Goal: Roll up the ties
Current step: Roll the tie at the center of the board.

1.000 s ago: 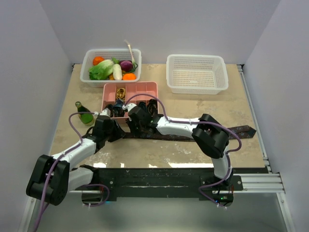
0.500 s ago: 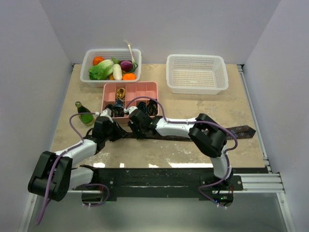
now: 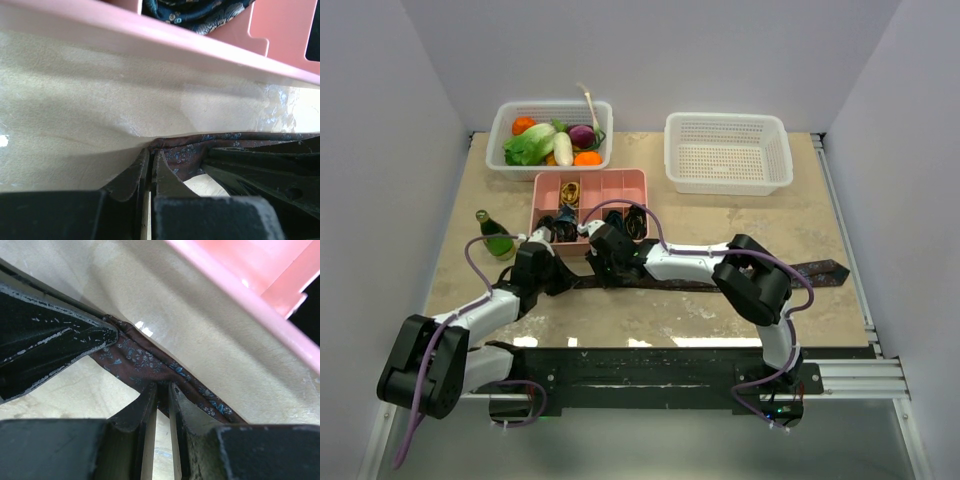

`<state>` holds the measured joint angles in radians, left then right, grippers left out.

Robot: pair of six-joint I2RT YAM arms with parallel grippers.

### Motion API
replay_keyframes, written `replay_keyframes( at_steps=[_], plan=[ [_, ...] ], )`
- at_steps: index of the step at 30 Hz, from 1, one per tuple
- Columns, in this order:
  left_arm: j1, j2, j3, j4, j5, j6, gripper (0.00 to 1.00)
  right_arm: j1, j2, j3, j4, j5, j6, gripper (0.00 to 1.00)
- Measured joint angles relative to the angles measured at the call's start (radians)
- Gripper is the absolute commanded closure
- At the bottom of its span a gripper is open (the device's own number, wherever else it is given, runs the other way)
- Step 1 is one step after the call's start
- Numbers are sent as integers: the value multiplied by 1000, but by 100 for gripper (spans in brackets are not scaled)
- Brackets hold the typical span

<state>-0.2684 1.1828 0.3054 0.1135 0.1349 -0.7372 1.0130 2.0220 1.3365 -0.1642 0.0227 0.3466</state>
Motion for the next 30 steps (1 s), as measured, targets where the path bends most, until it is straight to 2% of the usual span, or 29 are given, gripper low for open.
replay_keyframes(
  at_steps=[4,13,21,27,30],
  plan=[
    [0,-16,11,-51,4,7,100,0,-13,-6,-5,-13,-1,80],
    [0,-51,126,-273,-16,77,100,0,-19,-6,2,-43,-7,80],
    [0,-88,146,-325,-4,98,100,0,-1,-6,43,-85,1,81],
    [0,-112,146,-322,35,103,100,0,3,-36,142,-128,44,82],
    [0,-116,146,-315,59,103,100,0,4,-60,187,-143,72,89]
  ],
)
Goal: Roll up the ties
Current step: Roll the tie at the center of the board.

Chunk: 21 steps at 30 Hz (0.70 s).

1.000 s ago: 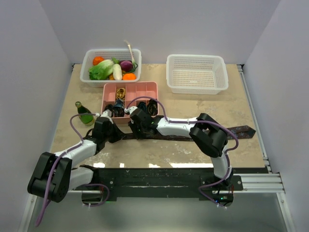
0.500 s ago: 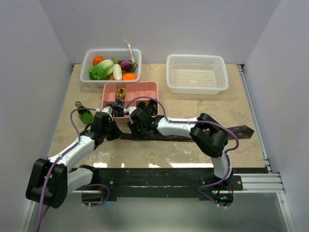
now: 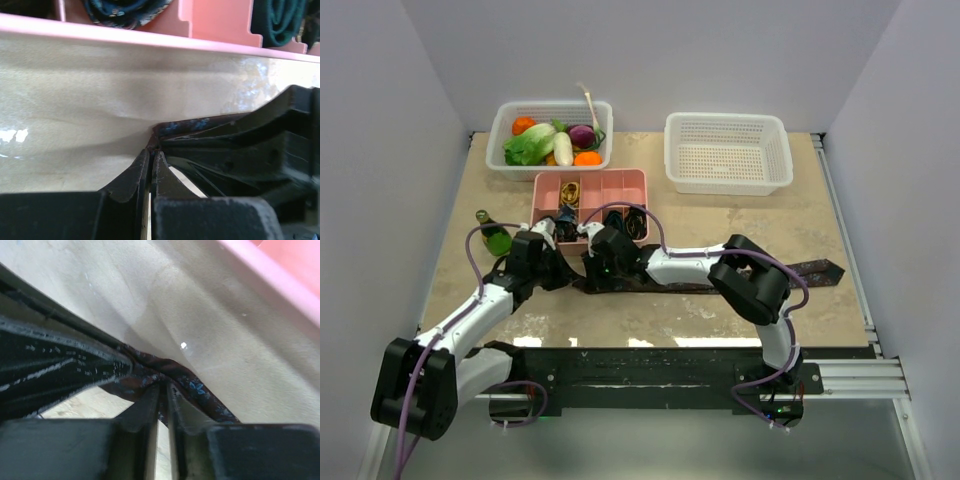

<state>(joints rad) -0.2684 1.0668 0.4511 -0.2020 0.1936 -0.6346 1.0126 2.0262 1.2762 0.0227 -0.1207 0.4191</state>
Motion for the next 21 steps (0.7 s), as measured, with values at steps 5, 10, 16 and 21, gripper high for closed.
replay_keyframes(
  at_steps=[5,10,16,21],
  plan=[
    [0,-32,0,7,32,0,100,-1,1,-39,60,-2,42,99],
    [0,-58,0,28,70,-3,100,-3,0,-75,134,7,87,100],
    [0,-57,0,62,105,-10,100,-26,-7,-143,245,1,163,100],
    [0,-57,0,87,123,-19,100,-39,-20,-173,273,8,192,100]
  ],
)
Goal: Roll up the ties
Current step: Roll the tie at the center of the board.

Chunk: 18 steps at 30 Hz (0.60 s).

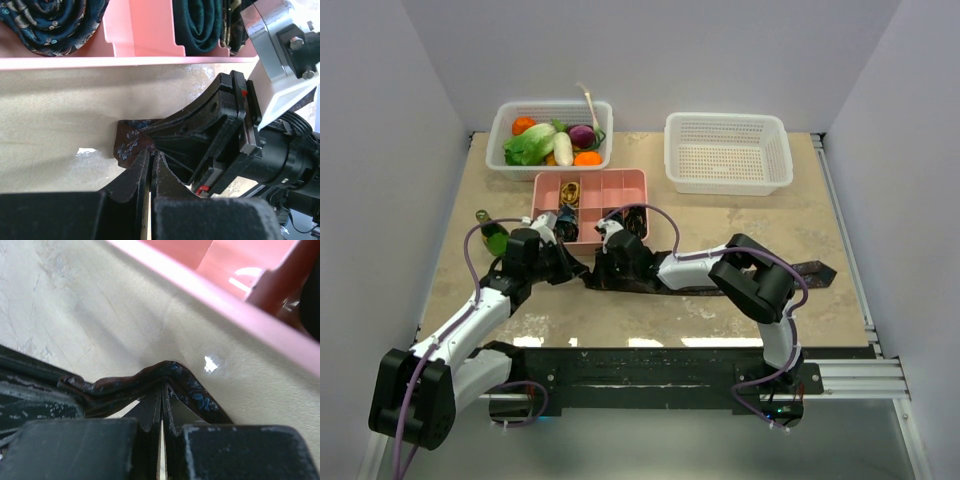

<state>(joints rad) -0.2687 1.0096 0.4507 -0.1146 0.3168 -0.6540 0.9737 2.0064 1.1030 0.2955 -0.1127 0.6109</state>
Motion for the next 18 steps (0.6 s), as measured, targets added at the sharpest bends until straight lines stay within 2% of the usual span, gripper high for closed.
replay_keyframes(
  at_steps=[18],
  plan=[
    [-49,68,-29,161,26,-71,100,-23,14,-59,141,-27,74,100]
  ],
)
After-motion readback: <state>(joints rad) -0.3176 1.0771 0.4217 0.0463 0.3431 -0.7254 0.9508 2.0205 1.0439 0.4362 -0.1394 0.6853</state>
